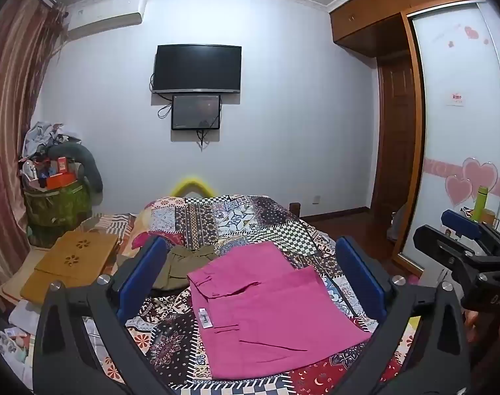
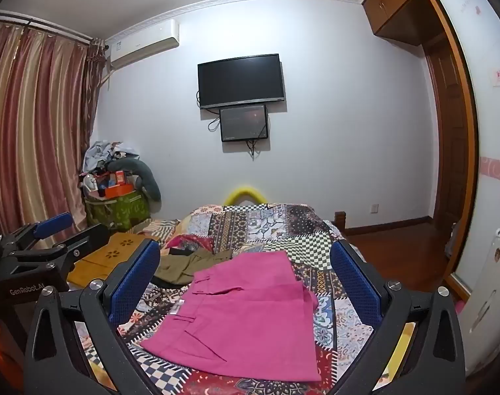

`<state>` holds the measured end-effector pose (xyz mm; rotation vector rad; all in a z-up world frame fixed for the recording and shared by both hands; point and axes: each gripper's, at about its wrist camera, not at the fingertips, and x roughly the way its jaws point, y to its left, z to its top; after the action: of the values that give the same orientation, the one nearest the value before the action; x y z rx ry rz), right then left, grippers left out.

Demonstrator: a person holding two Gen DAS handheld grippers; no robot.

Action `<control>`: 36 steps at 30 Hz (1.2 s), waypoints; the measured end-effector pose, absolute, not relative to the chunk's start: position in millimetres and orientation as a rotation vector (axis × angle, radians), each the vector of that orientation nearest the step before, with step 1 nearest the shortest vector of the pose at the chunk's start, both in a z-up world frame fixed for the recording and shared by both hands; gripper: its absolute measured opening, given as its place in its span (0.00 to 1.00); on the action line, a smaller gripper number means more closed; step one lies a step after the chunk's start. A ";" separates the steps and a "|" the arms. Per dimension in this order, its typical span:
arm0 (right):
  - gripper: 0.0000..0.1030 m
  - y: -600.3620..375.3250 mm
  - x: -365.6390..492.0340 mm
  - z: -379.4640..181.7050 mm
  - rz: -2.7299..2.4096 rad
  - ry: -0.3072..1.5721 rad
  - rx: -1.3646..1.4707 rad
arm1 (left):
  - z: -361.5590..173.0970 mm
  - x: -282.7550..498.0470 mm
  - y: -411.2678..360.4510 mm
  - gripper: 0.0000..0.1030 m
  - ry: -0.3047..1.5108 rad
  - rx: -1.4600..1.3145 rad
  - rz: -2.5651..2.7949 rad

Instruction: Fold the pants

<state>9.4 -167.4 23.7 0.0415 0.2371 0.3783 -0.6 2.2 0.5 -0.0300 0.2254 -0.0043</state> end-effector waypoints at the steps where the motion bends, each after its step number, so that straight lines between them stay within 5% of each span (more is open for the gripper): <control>1: 1.00 -167.4 10.0 23.8 0.378 0.247 0.043 | 2.2 -1.3 -0.3 1.00 0.226 -0.016 -0.002; 36: 1.00 -164.9 14.7 18.2 0.373 0.253 0.037 | 3.8 1.4 -2.1 1.00 0.215 -0.010 -0.007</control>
<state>14.7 -164.9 18.2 0.0371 0.2526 0.3727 1.4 -2.1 3.8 -0.0103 0.2155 -0.0074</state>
